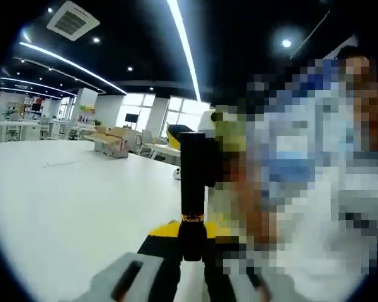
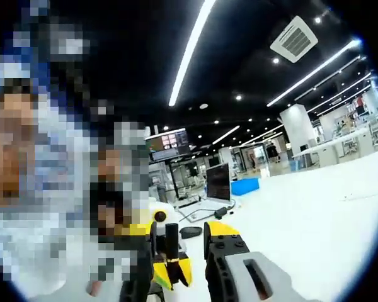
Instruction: Unscrew the lipstick cap, remove the lipstick, and put the cap back on the lipstick
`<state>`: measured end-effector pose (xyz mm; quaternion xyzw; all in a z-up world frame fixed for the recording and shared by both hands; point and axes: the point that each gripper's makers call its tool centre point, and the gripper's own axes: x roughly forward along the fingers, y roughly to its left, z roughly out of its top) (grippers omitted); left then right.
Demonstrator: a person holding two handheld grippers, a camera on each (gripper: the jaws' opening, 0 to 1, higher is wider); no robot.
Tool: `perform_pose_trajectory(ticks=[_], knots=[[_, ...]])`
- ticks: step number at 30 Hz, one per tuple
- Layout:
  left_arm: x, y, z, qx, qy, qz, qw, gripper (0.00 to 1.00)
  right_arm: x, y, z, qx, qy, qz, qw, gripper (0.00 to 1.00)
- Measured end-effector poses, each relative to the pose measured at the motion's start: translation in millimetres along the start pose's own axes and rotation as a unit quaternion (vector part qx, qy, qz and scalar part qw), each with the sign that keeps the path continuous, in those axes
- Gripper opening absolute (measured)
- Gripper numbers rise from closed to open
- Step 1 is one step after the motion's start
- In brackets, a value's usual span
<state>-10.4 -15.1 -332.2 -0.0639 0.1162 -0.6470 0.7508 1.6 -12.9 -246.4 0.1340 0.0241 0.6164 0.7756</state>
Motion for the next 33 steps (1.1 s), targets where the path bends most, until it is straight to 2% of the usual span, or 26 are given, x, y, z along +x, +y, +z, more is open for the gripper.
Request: perform_pose_trajectory(ticks=[10, 21, 25, 30, 31, 33], knots=[[3, -16.4, -4.5, 0.000, 0.010, -0.038, 0.9992, 0.13, 15, 18, -27.9, -0.005, 0.055, 0.053, 0.9971, 0.26], [6, -24.6, -8.9, 0.021, 0.022, -0.052, 0.9981, 0.13, 23, 27, -40.0, 0.008, 0.075, 0.076, 0.9942, 0.14], [6, -21.7, -9.7, 0.026, 0.023, -0.047, 0.9983, 0.13, 23, 27, -40.7, 0.011, 0.076, 0.079, 0.9939, 0.10], [8, -14.0, -11.8, 0.059, 0.029, -0.023, 0.9976, 0.14, 25, 23, -44.0, -0.017, 0.086, 0.062, 0.9942, 0.10], [8, -12.8, -11.3, 0.064, 0.027, -0.019, 0.9974, 0.16, 25, 22, -44.2, -0.020, 0.086, 0.060, 0.9943, 0.10], [8, -7.5, -10.9, 0.072, 0.027, -0.006, 0.9970, 0.27, 26, 20, -43.7, -0.027, 0.084, 0.060, 0.9943, 0.10]])
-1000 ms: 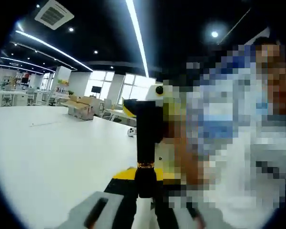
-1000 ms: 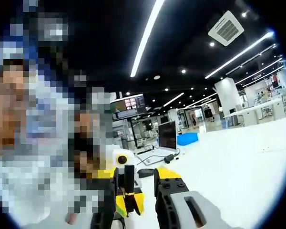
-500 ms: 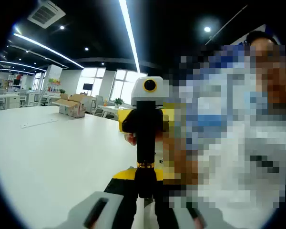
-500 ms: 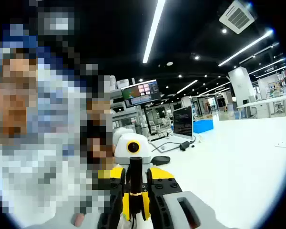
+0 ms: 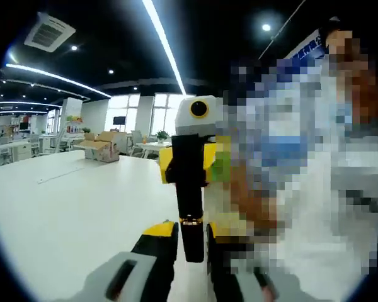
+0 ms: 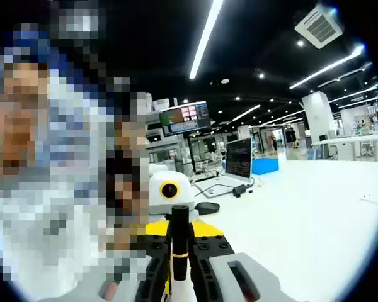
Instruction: Unscrew the lipstick cap, remove the lipstick, and put the cap back on the lipstick
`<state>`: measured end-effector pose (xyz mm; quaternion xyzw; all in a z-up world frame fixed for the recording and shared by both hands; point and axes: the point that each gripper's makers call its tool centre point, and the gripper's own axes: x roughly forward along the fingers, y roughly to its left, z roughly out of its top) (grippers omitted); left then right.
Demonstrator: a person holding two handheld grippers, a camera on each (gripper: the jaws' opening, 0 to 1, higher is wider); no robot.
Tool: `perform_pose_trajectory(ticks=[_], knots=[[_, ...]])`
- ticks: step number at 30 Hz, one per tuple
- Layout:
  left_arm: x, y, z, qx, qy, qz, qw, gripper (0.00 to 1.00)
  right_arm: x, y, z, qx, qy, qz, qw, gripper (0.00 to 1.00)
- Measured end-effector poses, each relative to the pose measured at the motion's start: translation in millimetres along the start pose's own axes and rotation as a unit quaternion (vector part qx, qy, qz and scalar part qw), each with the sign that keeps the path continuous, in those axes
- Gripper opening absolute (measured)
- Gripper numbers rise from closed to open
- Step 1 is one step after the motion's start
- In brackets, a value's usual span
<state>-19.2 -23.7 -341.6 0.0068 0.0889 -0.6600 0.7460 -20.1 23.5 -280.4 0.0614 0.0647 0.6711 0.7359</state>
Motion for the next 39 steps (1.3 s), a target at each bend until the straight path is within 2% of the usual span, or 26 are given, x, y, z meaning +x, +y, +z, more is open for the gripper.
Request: perform_pose_trajectory(ticks=[2, 6, 8, 10, 12, 17, 20, 22, 24, 30, 34, 36, 39], knots=[[-1, 6.2, -1.0, 0.001, 0.006, 0.006, 1.0000, 0.34, 0, -3, -0.3, -0.013, 0.001, -0.001, 0.9999, 0.10], [-6, 22.7, 0.8, -0.001, -0.004, 0.017, 0.9998, 0.37, -2, -26, 1.1, -0.033, -0.008, -0.023, 0.9991, 0.10], [-9, 33.1, -4.3, -0.003, 0.004, 0.024, 0.9997, 0.39, -5, -37, 0.5, -0.042, -0.013, -0.031, 0.9986, 0.10], [-13, 50.8, -12.6, -0.001, 0.020, 0.051, 0.9985, 0.41, -6, -47, 0.3, -0.054, -0.015, -0.037, 0.9977, 0.10], [-18, 66.5, -18.6, -0.004, 0.024, 0.070, 0.9972, 0.46, -7, -56, 2.1, -0.071, -0.022, -0.043, 0.9963, 0.10], [-36, 102.4, -28.7, -0.006, 0.008, 0.125, 0.9921, 0.56, -8, -91, -1.2, -0.082, -0.033, -0.076, 0.9932, 0.10], [-42, 110.5, -31.3, -0.008, 0.001, 0.139, 0.9902, 0.59, -4, -111, -9.1, -0.084, -0.027, -0.106, 0.9905, 0.10], [-45, 115.8, -36.2, 0.000, 0.015, 0.154, 0.9880, 0.59, -1, -118, -13.4, -0.091, -0.027, -0.112, 0.9892, 0.10], [-47, 118.2, -38.1, 0.003, 0.017, 0.157, 0.9875, 0.59, 2, -124, -17.6, -0.089, -0.026, -0.114, 0.9891, 0.10], [-47, 118.6, -42.8, -0.009, 0.017, 0.151, 0.9884, 0.58, 16, -126, -44.5, -0.091, 0.009, -0.084, 0.9922, 0.09], [-47, 116.7, -43.0, -0.014, 0.014, 0.147, 0.9890, 0.58, 23, -119, -59.1, -0.099, 0.028, -0.056, 0.9931, 0.09], [-47, 115.7, -41.0, -0.019, 0.007, 0.143, 0.9895, 0.57, 25, -119, -63.7, -0.104, 0.035, -0.048, 0.9928, 0.09], [-47, 114.6, -40.0, -0.021, 0.004, 0.140, 0.9899, 0.57, 24, -120, -63.3, -0.096, 0.025, -0.035, 0.9944, 0.10]])
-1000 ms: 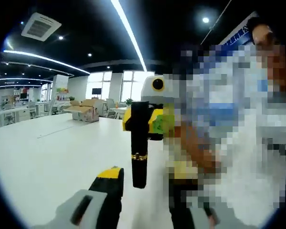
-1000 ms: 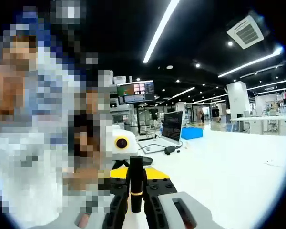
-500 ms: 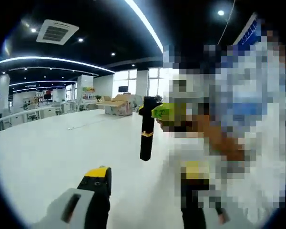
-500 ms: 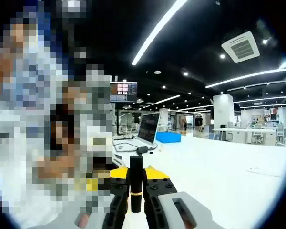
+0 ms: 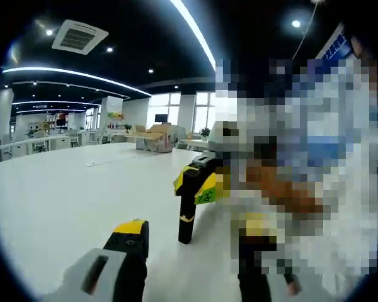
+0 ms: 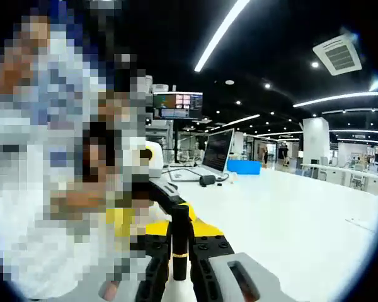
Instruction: Unscrew the lipstick cap, remove the lipstick, and put the cap back on the lipstick
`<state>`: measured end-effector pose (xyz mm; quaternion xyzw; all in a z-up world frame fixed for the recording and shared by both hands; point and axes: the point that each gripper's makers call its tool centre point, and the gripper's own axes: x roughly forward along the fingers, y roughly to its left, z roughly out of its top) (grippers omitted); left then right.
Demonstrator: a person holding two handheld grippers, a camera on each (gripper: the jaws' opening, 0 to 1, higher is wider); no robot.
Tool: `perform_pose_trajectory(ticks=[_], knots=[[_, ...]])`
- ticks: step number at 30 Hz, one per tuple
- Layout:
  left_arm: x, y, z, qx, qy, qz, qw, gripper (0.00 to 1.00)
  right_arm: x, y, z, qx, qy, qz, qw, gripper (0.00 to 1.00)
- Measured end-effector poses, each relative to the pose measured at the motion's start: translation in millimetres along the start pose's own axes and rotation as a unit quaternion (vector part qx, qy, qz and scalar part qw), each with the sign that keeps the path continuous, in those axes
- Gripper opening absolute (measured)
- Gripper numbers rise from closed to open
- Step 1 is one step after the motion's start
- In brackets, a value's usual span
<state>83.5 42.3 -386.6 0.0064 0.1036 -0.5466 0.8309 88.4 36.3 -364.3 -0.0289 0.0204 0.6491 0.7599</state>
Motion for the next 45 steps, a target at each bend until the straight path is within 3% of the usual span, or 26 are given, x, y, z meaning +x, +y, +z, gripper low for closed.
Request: perform_pose_trajectory(ticks=[8, 19, 29, 37, 39, 45], knots=[[2, -4.9, -2.2, -0.001, 0.000, -0.012, 0.9999, 0.57, -4, -7, 0.2, 0.058, -0.042, 0.028, 0.9970, 0.10], [3, -7.1, -5.6, -0.007, 0.005, -0.016, 0.9998, 0.56, -6, 4, 4.2, 0.023, -0.040, 0.040, 0.9981, 0.11], [2, -6.9, -6.0, -0.006, 0.005, -0.015, 0.9999, 0.57, -8, 2, 5.3, 0.030, -0.043, 0.033, 0.9981, 0.18], [-3, -6.6, 1.3, -0.008, -0.002, -0.013, 0.9999, 0.57, -28, -7, 20.6, 0.078, -0.064, -0.006, 0.9949, 0.45], [-7, -6.2, 6.6, -0.009, -0.003, -0.013, 0.9999, 0.57, -38, -9, 24.9, 0.092, -0.055, -0.019, 0.9941, 0.55], [-25, -3.3, 35.2, -0.008, -0.025, 0.005, 0.9996, 0.57, -79, -2, 57.5, 0.069, -0.048, -0.081, 0.9932, 0.58]])
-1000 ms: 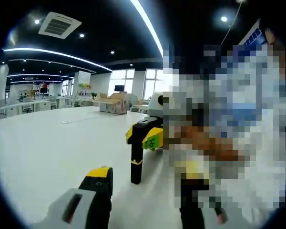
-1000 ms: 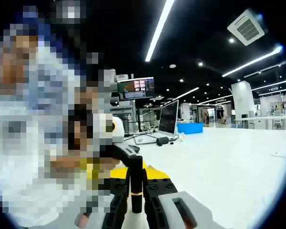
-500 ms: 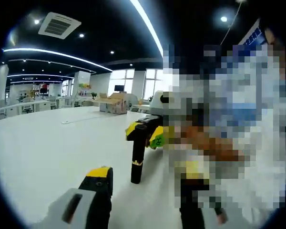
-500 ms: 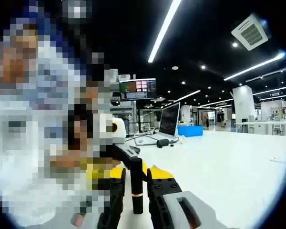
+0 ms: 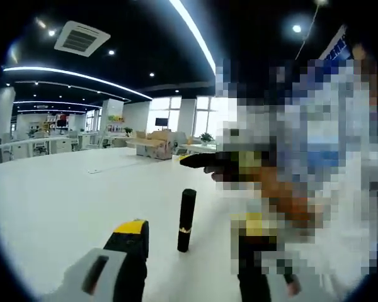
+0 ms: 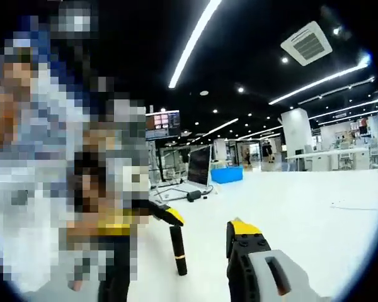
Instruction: Unscrew the lipstick cap, remove the lipstick, and put the cap back on the lipstick
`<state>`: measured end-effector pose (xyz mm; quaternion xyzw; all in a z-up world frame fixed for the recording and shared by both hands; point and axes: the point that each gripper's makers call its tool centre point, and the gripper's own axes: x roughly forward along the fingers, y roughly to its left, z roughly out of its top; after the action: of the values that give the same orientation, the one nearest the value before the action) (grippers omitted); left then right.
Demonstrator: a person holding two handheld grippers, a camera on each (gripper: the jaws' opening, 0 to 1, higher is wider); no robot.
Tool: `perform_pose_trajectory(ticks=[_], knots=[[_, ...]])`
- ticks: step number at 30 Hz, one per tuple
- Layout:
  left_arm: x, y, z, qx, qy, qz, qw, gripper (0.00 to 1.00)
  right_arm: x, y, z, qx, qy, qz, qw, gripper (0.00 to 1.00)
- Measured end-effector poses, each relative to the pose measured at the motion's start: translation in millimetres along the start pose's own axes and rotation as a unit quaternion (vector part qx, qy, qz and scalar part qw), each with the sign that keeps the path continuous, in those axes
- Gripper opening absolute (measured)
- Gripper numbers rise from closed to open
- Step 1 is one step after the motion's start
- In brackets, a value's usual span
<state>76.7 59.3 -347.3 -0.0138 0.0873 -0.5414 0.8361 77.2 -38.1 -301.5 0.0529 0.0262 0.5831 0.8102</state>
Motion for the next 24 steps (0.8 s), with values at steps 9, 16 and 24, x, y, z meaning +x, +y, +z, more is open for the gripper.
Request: perform_pose_trajectory(ticks=[9, 16, 24], knots=[[-43, -0.3, 42.0, 0.016, -0.027, 0.050, 0.9982, 0.56, -41, 50, 53.8, -0.078, -0.017, -0.037, 0.9961, 0.57], [-75, -12.1, 56.9, 0.041, -0.036, 0.076, 0.9956, 0.56, -54, 62, 56.5, -0.082, 0.000, -0.079, 0.9935, 0.49], [-90, -19.7, 72.1, 0.037, -0.067, 0.079, 0.9939, 0.56, -56, 56, 51.2, -0.095, 0.020, -0.097, 0.9906, 0.48]])
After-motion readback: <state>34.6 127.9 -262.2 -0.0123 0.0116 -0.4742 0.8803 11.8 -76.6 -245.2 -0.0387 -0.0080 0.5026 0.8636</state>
